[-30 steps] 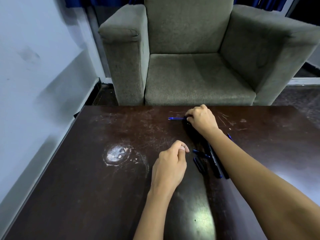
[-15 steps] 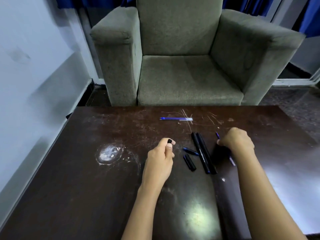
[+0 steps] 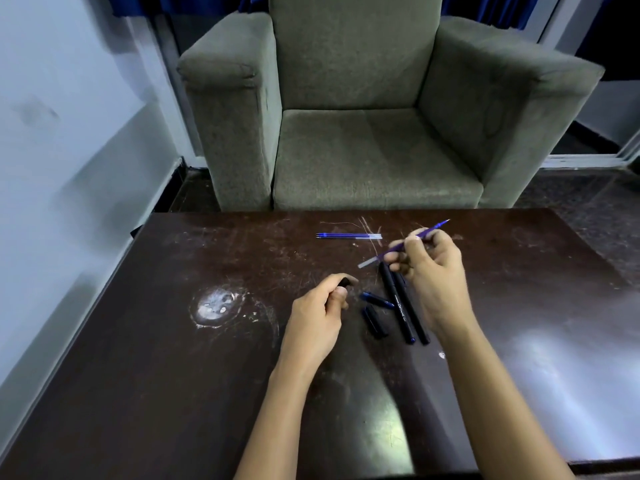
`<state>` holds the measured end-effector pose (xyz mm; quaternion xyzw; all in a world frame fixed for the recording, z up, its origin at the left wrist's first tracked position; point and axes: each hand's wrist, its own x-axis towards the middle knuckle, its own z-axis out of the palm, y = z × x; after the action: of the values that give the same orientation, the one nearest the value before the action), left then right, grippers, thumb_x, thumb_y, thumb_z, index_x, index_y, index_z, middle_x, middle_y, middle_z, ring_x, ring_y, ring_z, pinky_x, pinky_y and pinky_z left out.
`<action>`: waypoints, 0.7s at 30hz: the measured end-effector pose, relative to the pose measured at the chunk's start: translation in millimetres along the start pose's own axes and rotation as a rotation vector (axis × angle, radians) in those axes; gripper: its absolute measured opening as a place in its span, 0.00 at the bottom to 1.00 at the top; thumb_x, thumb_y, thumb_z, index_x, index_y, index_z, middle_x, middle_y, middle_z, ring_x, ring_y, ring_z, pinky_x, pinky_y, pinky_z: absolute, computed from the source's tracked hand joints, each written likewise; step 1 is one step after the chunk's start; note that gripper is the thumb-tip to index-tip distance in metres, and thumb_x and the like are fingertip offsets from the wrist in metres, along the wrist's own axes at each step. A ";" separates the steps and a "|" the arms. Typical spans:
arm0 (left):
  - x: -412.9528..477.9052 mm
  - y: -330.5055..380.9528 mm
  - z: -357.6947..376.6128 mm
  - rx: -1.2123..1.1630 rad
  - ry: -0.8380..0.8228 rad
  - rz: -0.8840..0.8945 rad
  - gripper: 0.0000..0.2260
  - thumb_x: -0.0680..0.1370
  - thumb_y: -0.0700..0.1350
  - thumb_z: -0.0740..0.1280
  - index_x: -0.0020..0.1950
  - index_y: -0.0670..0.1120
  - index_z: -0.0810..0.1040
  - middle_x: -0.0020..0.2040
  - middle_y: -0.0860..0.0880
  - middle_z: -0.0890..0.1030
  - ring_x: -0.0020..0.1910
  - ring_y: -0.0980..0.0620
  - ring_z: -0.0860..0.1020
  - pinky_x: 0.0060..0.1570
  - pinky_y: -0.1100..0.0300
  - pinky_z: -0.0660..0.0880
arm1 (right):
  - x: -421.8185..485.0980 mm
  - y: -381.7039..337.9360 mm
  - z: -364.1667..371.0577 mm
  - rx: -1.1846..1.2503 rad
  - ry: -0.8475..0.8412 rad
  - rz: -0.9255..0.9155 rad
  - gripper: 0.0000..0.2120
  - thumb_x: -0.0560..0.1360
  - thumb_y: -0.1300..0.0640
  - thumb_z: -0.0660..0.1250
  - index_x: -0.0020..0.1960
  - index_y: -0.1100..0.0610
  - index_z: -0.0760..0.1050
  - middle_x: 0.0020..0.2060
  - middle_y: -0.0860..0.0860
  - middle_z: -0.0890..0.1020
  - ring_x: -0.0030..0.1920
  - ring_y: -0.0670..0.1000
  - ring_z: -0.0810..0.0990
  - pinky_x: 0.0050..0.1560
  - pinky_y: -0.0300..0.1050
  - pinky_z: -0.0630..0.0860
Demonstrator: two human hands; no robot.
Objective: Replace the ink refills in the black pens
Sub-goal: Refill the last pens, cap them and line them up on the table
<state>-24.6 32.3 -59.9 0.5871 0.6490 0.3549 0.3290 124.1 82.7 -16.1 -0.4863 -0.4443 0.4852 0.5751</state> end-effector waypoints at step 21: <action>0.2 -1.0 -0.6 0.005 -0.009 -0.004 0.13 0.83 0.48 0.57 0.66 0.57 0.73 0.47 0.54 0.81 0.45 0.59 0.77 0.43 0.65 0.70 | -3.6 10.1 1.5 -0.412 -0.314 0.043 0.05 0.73 0.62 0.71 0.45 0.53 0.82 0.38 0.53 0.85 0.40 0.50 0.84 0.45 0.46 0.81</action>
<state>-25.6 32.3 -60.4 0.5884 0.6494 0.3499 0.3311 120.9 79.9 -26.1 -0.5212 -0.6073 0.4660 0.3774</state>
